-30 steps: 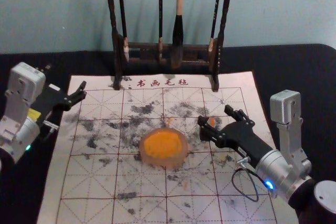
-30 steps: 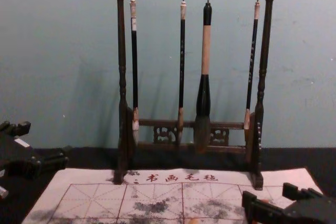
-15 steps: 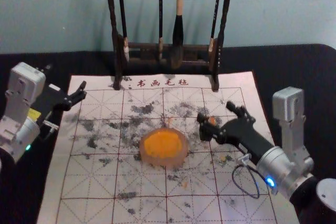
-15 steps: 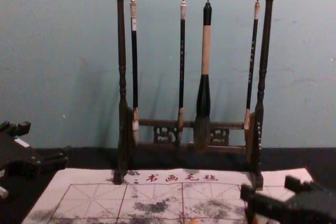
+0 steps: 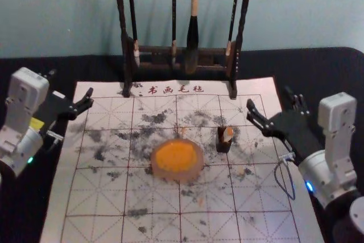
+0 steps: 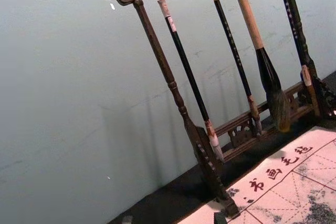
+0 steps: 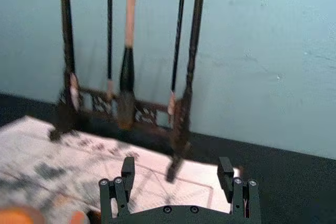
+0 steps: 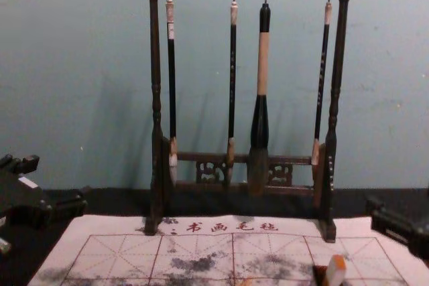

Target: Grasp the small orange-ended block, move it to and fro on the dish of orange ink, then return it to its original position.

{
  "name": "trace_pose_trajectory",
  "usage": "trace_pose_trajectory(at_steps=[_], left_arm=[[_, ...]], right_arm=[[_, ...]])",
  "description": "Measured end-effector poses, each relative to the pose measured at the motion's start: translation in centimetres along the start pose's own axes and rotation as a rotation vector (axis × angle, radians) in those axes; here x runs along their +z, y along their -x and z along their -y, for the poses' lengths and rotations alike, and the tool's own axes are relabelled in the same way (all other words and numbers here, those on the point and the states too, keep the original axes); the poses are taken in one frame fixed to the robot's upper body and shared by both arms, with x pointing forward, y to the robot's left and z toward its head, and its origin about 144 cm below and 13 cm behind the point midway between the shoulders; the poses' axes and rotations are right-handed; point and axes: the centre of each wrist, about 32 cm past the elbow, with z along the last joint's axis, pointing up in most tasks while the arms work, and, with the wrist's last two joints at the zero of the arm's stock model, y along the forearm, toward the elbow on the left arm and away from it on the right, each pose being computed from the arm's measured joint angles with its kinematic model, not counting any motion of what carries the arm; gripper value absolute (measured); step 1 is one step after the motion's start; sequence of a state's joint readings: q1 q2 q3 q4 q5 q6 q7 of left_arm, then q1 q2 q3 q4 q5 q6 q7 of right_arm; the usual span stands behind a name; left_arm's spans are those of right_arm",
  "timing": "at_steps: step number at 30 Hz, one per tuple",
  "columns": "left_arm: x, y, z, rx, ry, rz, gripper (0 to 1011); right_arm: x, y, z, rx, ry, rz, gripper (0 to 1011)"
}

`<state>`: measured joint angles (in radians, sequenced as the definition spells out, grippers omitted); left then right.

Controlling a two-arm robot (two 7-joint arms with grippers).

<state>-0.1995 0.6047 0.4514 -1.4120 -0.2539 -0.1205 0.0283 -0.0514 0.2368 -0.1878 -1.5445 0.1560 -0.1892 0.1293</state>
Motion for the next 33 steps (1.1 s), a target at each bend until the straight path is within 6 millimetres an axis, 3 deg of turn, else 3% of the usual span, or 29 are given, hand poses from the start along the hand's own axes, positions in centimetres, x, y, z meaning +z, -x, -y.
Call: trace_pose_trajectory(at_steps=[6, 11, 33], left_arm=[[0.0, 0.0, 0.0, 0.000, 0.000, 0.000, 1001], [0.0, 0.0, 0.0, 0.000, 0.000, 0.000, 1001], [0.0, 0.0, 0.0, 0.000, 0.000, 0.000, 1001]], right_arm=[[-2.3, -0.3, 0.2, -0.015, 0.070, 0.080, 1003], [-3.0, -0.3, 0.2, -0.010, 0.104, 0.092, 1003], [-2.8, -0.3, 0.1, -0.011, 0.094, 0.089, 1003]])
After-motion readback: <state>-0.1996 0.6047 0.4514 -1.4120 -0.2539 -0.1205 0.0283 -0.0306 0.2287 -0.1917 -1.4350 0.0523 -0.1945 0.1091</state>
